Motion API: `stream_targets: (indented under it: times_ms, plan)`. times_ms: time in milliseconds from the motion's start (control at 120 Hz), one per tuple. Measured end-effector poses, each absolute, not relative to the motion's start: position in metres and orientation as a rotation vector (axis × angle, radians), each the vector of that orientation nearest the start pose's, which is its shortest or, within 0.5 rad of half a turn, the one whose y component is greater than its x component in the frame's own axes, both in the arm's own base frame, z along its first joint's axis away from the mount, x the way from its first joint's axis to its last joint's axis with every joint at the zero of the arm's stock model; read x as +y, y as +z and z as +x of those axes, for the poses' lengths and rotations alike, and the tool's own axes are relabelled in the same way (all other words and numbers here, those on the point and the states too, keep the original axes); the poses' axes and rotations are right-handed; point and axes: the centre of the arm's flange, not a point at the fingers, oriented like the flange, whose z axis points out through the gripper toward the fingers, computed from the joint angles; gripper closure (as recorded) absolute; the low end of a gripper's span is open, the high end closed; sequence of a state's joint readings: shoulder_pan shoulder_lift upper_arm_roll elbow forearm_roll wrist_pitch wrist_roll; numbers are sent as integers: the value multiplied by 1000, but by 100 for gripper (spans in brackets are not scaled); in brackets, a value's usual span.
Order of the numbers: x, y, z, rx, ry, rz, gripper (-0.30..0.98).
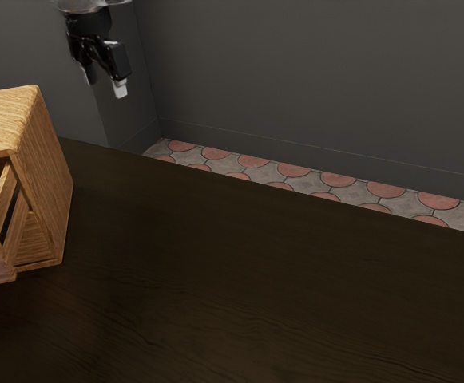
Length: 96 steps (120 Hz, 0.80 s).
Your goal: Push the drawer handle with one arm to close the drawer
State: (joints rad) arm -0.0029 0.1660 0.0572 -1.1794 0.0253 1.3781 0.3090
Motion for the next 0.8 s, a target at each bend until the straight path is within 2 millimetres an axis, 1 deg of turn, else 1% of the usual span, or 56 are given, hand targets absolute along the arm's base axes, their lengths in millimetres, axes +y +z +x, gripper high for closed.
stream_targets:
  times_ms: [75, 133, 192, 208, 267, 308, 367, 408, 442, 475, 542, 583, 642, 725, 800]
  plan:
    - [32, 685, 583, 385, -25, -3080, 0]
    - [32, 685, 583, 384, -29, -3080, 0]
    - [30, 689, 568, 393, -35, -3089, 0]
    - [29, 690, 560, 397, -36, -3096, 0]
    - [25, 696, 517, 404, -41, -3117, 0]
    - [21, 697, 474, 388, -36, -3132, 0]
    - [18, 692, 419, 342, -37, -3150, 1]
    - [16, 687, 386, 297, -46, -3161, 4]
    - [15, 682, 363, 255, -50, -3168, 9]
    - [15, 677, 347, 207, -46, -3174, 16]
    - [31, 655, 317, 30, -21, -3185, 32]
    - [36, 645, 302, -70, -14, -3185, 41]
    - [40, 632, 286, -197, 0, -3183, 52]
    - [56, 609, 268, -427, 37, -3165, 62]
    - [81, 593, 254, -636, 66, -3142, 68]
